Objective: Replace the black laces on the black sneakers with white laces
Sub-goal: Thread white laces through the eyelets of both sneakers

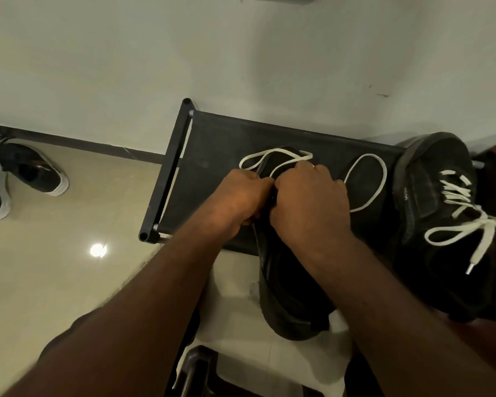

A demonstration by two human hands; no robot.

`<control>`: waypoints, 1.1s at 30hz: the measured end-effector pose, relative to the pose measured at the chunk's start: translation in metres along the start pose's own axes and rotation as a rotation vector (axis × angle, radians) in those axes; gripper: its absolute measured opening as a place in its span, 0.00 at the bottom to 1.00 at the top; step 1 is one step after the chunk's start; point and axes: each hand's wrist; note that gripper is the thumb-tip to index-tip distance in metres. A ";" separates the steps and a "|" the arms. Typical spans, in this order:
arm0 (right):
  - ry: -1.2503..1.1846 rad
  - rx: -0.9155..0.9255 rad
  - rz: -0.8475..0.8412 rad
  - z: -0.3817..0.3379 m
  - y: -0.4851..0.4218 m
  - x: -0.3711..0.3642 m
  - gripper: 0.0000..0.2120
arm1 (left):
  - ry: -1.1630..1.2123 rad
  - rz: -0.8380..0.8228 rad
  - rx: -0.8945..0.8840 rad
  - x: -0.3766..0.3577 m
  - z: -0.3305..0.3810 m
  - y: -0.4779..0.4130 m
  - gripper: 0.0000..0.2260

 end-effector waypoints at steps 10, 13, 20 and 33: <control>-0.226 -0.057 -0.051 0.022 -0.018 -0.006 0.11 | 0.040 0.014 -0.008 0.003 -0.001 -0.001 0.08; -0.251 -0.007 -0.044 0.028 -0.018 -0.005 0.09 | 0.047 -0.001 -0.004 0.006 0.000 -0.002 0.08; -0.525 0.081 0.061 0.037 -0.008 0.000 0.07 | -0.019 0.092 -0.115 0.001 -0.002 -0.004 0.10; -1.024 -0.012 0.202 0.060 -0.003 0.003 0.06 | 0.721 0.191 -0.252 0.015 0.015 0.003 0.04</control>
Point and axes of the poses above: each hand's wrist, its own y-axis away from the middle knuckle, its own x-axis out of the back of the hand, z = x × y, and after that the axes turned 13 degrees about -y, right-handed
